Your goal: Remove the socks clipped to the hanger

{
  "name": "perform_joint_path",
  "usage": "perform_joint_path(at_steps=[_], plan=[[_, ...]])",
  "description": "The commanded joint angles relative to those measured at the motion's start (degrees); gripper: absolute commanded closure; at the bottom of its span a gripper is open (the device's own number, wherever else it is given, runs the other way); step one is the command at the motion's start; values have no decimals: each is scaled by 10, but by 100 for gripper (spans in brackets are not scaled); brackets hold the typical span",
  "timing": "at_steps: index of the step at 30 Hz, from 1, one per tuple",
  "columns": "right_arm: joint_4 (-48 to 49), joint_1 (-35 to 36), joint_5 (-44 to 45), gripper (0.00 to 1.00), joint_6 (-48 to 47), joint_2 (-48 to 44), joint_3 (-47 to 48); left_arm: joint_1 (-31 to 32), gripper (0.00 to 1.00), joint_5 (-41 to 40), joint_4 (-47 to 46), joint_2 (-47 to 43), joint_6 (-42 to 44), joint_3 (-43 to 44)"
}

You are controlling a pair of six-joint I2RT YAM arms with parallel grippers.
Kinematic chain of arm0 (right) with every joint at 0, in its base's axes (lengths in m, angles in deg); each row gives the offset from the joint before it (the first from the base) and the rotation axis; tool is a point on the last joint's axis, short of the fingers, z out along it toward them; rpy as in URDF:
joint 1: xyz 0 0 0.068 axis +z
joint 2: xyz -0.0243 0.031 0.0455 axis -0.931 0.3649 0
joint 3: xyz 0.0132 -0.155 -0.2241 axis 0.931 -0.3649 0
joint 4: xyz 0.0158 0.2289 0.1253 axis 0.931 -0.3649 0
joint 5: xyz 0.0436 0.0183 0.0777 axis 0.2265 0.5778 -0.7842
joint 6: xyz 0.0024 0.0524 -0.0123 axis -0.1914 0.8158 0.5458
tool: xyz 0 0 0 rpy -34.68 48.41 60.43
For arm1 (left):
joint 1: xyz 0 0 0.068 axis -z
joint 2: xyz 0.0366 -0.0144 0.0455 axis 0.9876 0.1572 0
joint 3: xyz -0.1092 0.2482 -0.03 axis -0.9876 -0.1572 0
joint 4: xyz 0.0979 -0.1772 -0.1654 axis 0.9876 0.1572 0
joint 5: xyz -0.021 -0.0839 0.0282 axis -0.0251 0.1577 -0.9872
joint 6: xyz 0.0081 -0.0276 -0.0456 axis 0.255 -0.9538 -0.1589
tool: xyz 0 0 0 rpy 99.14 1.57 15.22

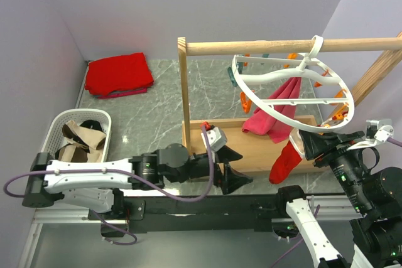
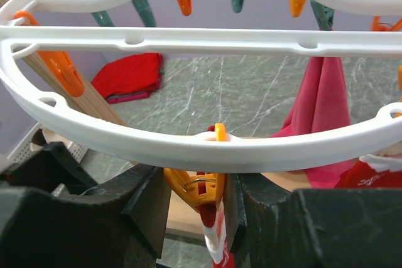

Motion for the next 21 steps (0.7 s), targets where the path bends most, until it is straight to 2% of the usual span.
perform_joint_path(at_steps=[1, 3, 7, 14, 21], plan=[[31, 3, -17, 59, 6, 2, -6, 22, 12, -85, -120, 56, -11, -12], [32, 3, -20, 59, 9, 2, -9, 26, 11, -152, -132, 99, -22, 3], [29, 4, -20, 59, 9, 1, -9, 39, 9, -201, -168, 160, -28, 28], [23, 3, -19, 58, 8, 0, -2, 49, 5, -187, -227, 202, 10, 57], [26, 3, -26, 58, 12, -1, -8, 49, 3, -113, -236, 231, 34, 104]])
